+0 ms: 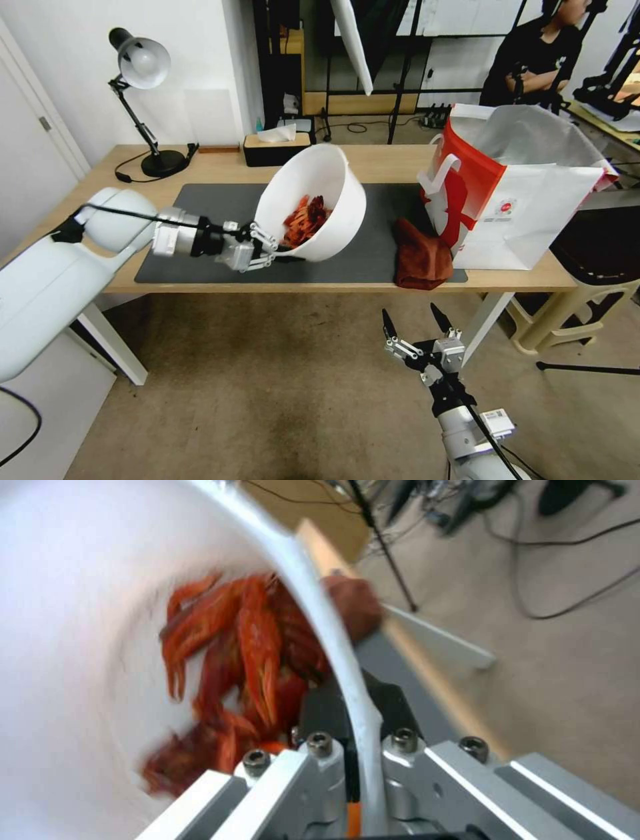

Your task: Sweep shrimp from table into container with towel, then put container into takeout bag.

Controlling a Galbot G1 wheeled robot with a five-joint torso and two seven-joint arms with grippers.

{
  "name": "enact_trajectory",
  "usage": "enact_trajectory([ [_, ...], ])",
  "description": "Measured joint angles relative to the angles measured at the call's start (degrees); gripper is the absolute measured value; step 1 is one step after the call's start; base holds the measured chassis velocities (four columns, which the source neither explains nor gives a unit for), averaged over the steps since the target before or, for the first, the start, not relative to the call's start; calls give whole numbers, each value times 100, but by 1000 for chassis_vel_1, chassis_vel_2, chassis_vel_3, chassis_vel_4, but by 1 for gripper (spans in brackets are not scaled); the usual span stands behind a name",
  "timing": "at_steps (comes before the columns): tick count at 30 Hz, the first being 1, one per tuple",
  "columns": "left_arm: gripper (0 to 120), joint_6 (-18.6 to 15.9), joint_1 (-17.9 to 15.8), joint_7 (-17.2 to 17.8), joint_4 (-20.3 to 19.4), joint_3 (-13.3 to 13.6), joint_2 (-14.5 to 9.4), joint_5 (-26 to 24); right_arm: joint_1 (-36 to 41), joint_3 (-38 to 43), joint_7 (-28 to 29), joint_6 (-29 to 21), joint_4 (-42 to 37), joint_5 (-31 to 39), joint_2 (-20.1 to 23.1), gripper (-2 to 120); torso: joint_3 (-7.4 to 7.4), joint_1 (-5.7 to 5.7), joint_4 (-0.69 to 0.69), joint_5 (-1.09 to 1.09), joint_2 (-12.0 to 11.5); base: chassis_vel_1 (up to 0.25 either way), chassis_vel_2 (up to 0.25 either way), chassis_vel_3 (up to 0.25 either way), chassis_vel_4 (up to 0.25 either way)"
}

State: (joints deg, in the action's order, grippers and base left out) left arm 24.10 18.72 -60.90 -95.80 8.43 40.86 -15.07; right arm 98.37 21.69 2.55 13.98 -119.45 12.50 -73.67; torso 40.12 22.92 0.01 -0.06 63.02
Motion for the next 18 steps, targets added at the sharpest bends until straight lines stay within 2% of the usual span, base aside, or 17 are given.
enact_trajectory([
  [1,0,9,-162,10,109,78,100,32,0,-2,0,0,0,-9,-16,100,0,0,-3,6,0,0,0,0,0],
  [2,0,9,-162,10,109,78,100,32,0,-2,0,0,0,-9,-16,100,0,0,-3,6,0,0,0,0,0],
  [4,0,86,-741,18,615,396,535,201,0,-2,-1,0,5,-39,-48,100,0,0,-2,6,0,0,0,0,0],
  [5,0,86,-741,18,615,396,535,201,0,-2,-1,0,5,-39,-48,100,0,0,-2,6,0,0,0,0,0],
  [8,0,254,-1392,-3,1328,760,1077,506,-4,-2,-3,-1,60,-63,-77,100,0,0,-2,7,0,0,0,0,0],
  [9,0,254,-1392,-3,1328,760,1077,506,-4,-2,-3,-1,60,-63,-77,100,0,0,-2,7,0,0,0,0,0],
  [12,0,327,-1931,-8,1946,1225,1571,600,-18,9,-4,-1,121,-83,-93,100,0,0,0,8,0,0,0,0,0],
  [13,0,327,-1931,-8,1946,1225,1571,600,-18,9,-4,-1,121,-83,-93,100,0,0,0,8,0,0,0,0,0],
  [16,0,383,-2252,-28,2367,1437,2044,618,-36,19,-4,-1,140,-94,-123,100,0,0,0,8,0,0,0,0,0],
  [17,0,383,-2252,-28,2367,1437,2044,618,-36,19,-4,-1,140,-94,-123,100,0,0,0,8,0,0,0,0,0],
  [18,0,407,-2362,-54,2516,1461,2236,653,-36,25,-5,-2,144,-96,-136,100,0,0,-1,8,0,0,0,0,0],
])
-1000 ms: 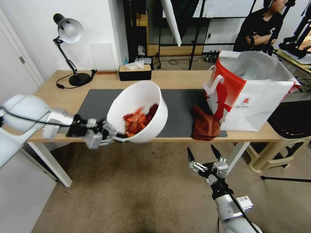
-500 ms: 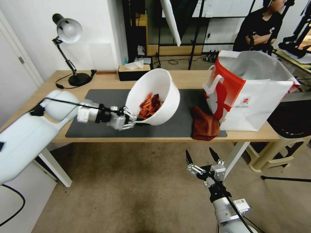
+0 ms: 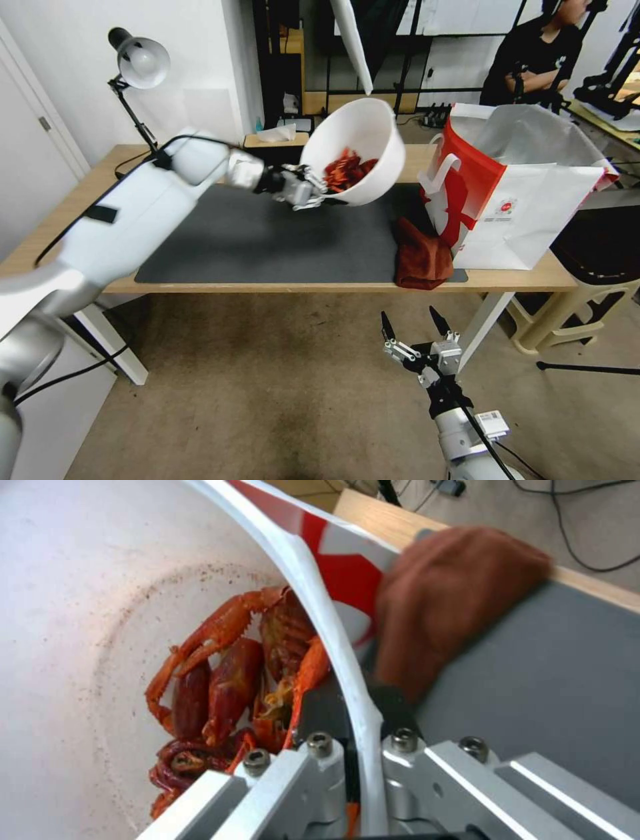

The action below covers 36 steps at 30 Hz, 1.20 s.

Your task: Sweep shrimp from table into container with towel, then put container into takeout bag.

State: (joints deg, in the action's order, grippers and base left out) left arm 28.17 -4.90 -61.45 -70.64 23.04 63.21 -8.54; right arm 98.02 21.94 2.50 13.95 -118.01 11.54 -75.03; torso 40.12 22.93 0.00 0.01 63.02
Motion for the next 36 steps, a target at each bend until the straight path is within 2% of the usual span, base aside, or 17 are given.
enact_trajectory([
  [4,0,11,-40,-8,50,4,67,17,1,2,0,0,1,-1,-3,100,0,0,0,0,0,0,0,0,0],
  [6,0,66,-180,-30,234,1,314,117,7,12,-1,0,9,-6,-12,100,0,0,-1,1,0,0,0,0,0],
  [8,0,81,-211,-35,276,-4,369,142,11,12,-2,-1,12,-9,-11,100,0,0,-2,0,0,0,0,0,0],
  [9,0,106,-275,-40,361,-23,474,195,17,16,-2,-1,17,-12,-11,100,-1,0,-6,2,0,0,0,0,0],
  [11,0,160,-518,-36,705,-94,796,329,29,48,-3,0,29,-12,8,100,0,0,3,-5,0,0,0,0,0],
  [12,0,160,-518,-36,705,-94,796,329,29,48,-3,0,29,-12,8,100,0,0,3,-5,0,0,0,0,0],
  [14,0,273,-747,4,1032,-214,1103,562,27,72,-3,2,42,1,39,100,-1,-1,0,2,1,0,0,0,0],
  [16,0,299,-786,10,1111,-238,1162,618,27,78,-3,4,47,5,47,100,-1,-1,-1,0,1,0,0,0,0],
  [18,0,409,-1073,70,1577,-367,1551,830,-20,98,-1,21,89,46,86,100,-1,0,0,0,1,0,0,0,0],
  [20,0,410,-1100,72,1619,-369,1599,841,-29,98,0,22,97,55,91,100,-1,-1,2,0,1,0,0,0,0],
  [21,0,412,-1190,94,1751,-369,1848,931,-76,96,0,34,137,86,100,100,-1,-1,1,-1,1,0,0,0,0],
  [23,0,412,-1231,148,1877,-363,2133,1025,-124,88,-2,44,172,108,106,100,-1,-1,-2,0,1,0,0,0,0],
  [24,0,412,-1231,148,1877,-363,2133,1025,-124,88,-2,44,172,108,106,100,-1,-1,-2,0,1,0,0,0,0],
  [26,0,412,-1283,200,1992,-330,2418,1085,-148,87,-7,48,186,134,115,100,-1,-1,0,0,1,0,0,0,0],
  [29,0,419,-1326,243,2084,-319,2589,1121,-148,94,-12,59,194,145,120,100,-1,-1,0,0,1,0,0,0,0],
  [30,0,455,-1377,273,2189,-318,2761,1162,-147,107,-16,66,202,154,123,100,-1,-1,0,0,1,0,0,0,0],
  [36,0,526,-1470,368,2401,-281,2938,1244,-146,132,-23,77,203,174,112,100,-1,-1,-2,0,1,0,0,0,0],
])
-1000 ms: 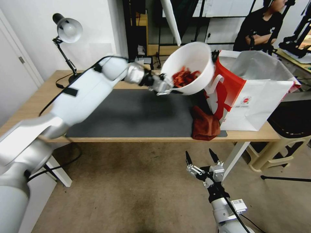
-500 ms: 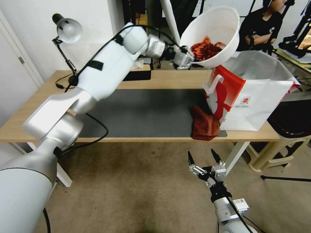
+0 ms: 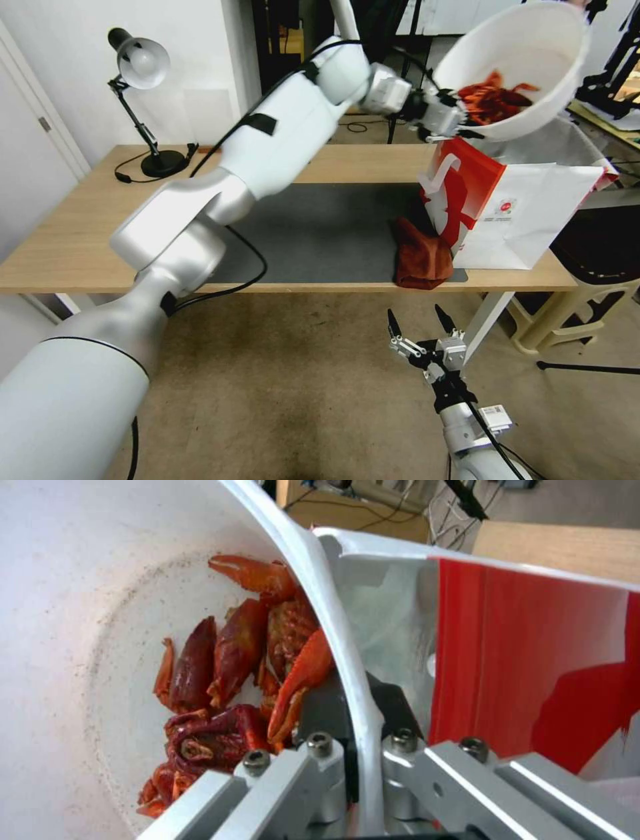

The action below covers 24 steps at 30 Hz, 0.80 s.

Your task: Sweep shrimp from table into container with towel, then put container into takeout bag.

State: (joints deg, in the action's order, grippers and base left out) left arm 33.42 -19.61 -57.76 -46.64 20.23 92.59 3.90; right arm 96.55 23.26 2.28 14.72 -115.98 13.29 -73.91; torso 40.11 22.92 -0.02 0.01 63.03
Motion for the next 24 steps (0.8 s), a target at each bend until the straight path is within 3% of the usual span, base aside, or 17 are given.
enact_trajectory([
  [7,0,102,-44,117,227,132,-20,63,16,21,-7,17,-25,11,-21,100,0,0,3,-2,0,0,0,0,0],
  [24,0,110,-21,258,112,580,-37,48,16,43,-28,37,-59,35,-58,100,0,0,2,-2,0,0,0,0,0],
])
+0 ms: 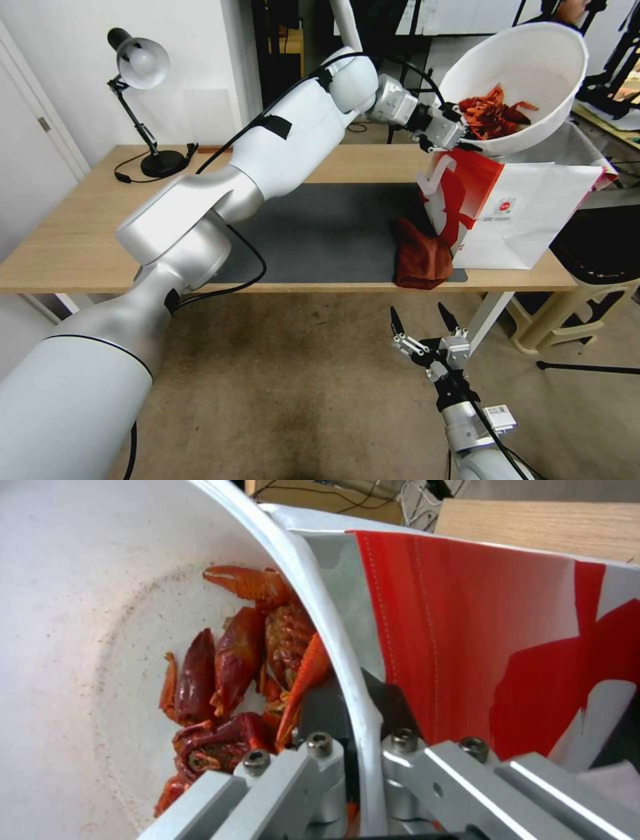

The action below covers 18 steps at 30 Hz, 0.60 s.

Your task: Sweep shrimp from table into container with towel, then put container into takeout bag.

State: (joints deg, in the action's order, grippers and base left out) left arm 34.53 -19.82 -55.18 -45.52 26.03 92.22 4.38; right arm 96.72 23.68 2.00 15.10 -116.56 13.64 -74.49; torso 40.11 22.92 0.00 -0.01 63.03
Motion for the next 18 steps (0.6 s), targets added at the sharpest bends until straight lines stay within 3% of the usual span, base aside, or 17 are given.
enact_trajectory([
  [5,11,4,-10,217,-38,76,-2,-9,26,13,-9,0,-3,-13,-12,100,0,0,0,0,0,0,0,0,0],
  [18,61,-9,-129,662,-148,195,-6,-184,-35,-7,-15,-30,-3,-14,-7,100,0,0,0,2,0,0,0,0,0],
])
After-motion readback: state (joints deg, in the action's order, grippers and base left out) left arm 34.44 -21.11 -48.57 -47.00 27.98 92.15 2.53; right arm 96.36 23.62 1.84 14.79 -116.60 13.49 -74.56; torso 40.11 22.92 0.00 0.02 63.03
